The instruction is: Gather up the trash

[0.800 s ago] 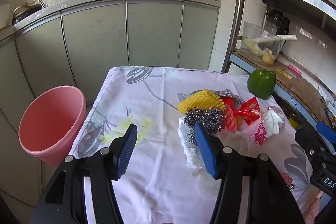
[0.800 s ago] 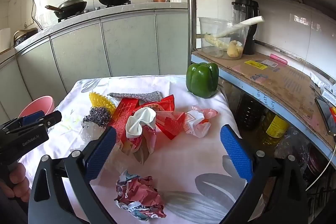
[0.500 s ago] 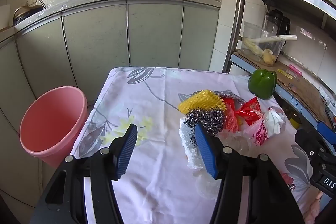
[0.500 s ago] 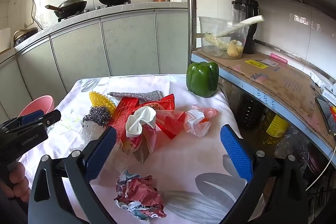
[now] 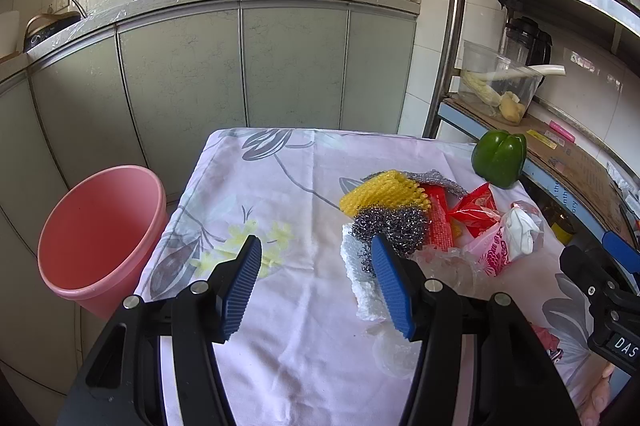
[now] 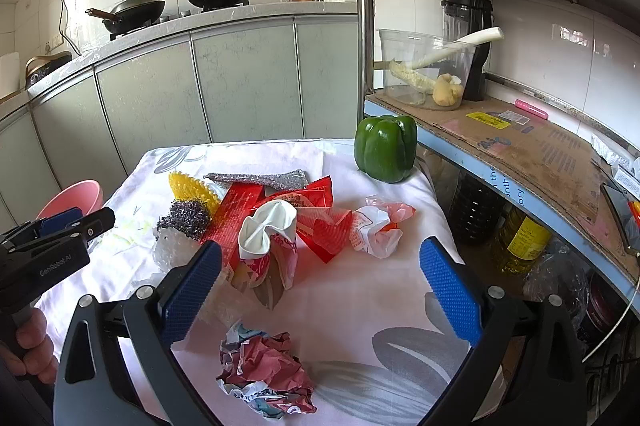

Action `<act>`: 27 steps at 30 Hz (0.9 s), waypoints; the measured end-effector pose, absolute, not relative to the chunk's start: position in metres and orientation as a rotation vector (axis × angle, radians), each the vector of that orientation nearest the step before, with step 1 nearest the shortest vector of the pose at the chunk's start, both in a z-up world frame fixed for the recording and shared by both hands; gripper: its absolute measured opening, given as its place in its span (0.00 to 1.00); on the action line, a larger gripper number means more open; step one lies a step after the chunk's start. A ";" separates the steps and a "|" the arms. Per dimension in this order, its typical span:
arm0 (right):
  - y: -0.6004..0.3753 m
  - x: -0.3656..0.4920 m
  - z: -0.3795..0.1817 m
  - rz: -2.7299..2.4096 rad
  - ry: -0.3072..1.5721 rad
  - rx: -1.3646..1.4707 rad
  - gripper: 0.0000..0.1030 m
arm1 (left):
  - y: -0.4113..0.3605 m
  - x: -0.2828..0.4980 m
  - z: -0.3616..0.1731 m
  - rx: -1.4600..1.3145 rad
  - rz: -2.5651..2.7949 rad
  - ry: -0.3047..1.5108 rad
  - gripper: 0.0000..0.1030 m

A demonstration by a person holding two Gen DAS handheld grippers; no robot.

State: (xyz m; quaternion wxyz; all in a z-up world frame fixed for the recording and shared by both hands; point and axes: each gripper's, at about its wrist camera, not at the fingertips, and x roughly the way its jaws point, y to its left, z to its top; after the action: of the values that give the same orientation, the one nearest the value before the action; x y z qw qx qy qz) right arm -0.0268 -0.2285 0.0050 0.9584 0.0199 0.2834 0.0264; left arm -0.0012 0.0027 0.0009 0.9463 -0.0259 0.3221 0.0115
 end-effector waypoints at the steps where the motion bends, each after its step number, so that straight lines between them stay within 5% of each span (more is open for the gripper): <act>1: -0.228 -0.027 0.005 0.053 0.575 0.040 0.97 | 0.003 -0.001 0.001 -0.054 0.023 0.657 0.55; 27: -0.228 -0.027 0.007 0.054 0.576 0.037 0.97 | 0.002 -0.001 0.001 -0.050 0.024 0.655 0.55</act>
State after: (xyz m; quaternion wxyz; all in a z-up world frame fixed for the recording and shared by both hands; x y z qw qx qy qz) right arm -0.0266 -0.2276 0.0070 0.9583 0.0182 0.2841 0.0265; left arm -0.0014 0.0021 0.0009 0.9464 -0.0247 0.3218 0.0117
